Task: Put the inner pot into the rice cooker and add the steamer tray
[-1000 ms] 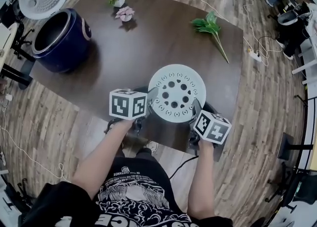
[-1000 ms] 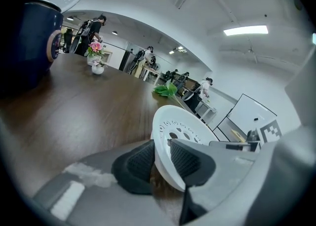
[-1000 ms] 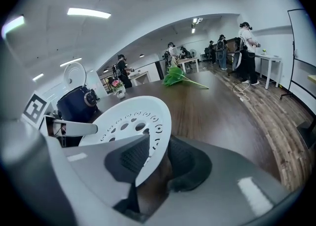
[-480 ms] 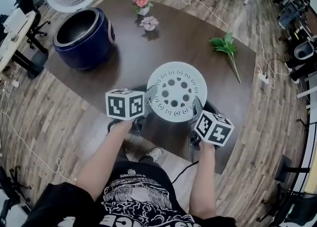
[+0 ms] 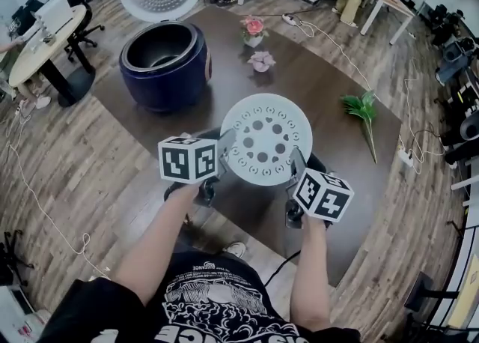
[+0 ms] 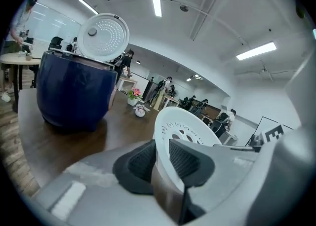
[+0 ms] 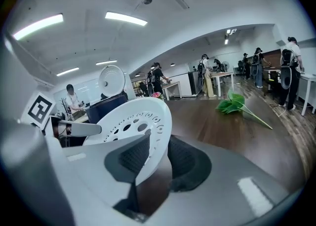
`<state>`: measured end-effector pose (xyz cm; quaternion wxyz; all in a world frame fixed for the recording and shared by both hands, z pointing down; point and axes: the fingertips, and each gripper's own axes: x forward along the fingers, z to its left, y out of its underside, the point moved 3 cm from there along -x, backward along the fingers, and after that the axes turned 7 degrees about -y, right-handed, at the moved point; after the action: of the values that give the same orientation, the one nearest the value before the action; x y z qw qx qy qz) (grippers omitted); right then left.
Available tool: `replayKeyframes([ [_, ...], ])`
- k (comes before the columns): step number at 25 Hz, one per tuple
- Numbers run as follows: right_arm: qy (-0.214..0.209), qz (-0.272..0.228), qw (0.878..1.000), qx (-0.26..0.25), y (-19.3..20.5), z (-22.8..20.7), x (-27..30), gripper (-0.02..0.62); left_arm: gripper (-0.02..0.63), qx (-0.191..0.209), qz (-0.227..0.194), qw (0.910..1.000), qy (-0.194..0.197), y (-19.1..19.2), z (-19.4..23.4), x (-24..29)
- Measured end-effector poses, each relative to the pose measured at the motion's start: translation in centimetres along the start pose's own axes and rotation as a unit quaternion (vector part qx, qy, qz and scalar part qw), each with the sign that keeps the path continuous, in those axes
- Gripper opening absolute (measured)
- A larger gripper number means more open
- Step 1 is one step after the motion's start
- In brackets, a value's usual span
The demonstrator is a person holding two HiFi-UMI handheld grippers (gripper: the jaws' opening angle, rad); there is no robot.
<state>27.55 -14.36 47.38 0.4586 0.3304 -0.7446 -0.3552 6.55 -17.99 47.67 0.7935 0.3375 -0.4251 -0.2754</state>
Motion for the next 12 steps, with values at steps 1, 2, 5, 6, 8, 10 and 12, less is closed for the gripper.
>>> replayKeyframes([
  [1,-0.004,-0.001,1.000,-0.004,-0.4,0.7,0.3,0.117,0.094,-0.001,-0.006,1.0000,-0.002,-0.5,0.5,-0.4],
  [2,-0.008,-0.003,1.000,-0.008,-0.9,1.4,0.7,0.117,0.094,-0.002,-0.011,0.9999,-0.004,-1.2,1.0,-0.8],
  [5,-0.016,-0.010,1.000,-0.018,-2.6,4.1,2.1,0.117,0.094,-0.003,-0.023,0.9997,-0.008,-3.4,3.0,-2.0],
  [6,-0.017,-0.011,1.000,-0.021,-3.1,4.8,2.6,0.117,0.094,-0.002,-0.026,0.9996,-0.007,-4.1,3.6,-2.3],
  [8,-0.019,-0.015,0.999,-0.026,-3.9,5.8,3.0,0.117,0.094,0.003,-0.035,0.9994,-0.006,-5.3,4.2,-2.9],
  [10,-0.022,-0.022,0.999,-0.031,-5.0,7.2,3.6,0.118,0.093,0.008,-0.044,0.9990,-0.003,-6.9,5.1,-3.5],
  [12,-0.021,-0.024,0.999,-0.036,-7.1,10.2,5.8,0.117,0.094,0.009,-0.047,0.9988,-0.001,-9.9,7.9,-4.2],
])
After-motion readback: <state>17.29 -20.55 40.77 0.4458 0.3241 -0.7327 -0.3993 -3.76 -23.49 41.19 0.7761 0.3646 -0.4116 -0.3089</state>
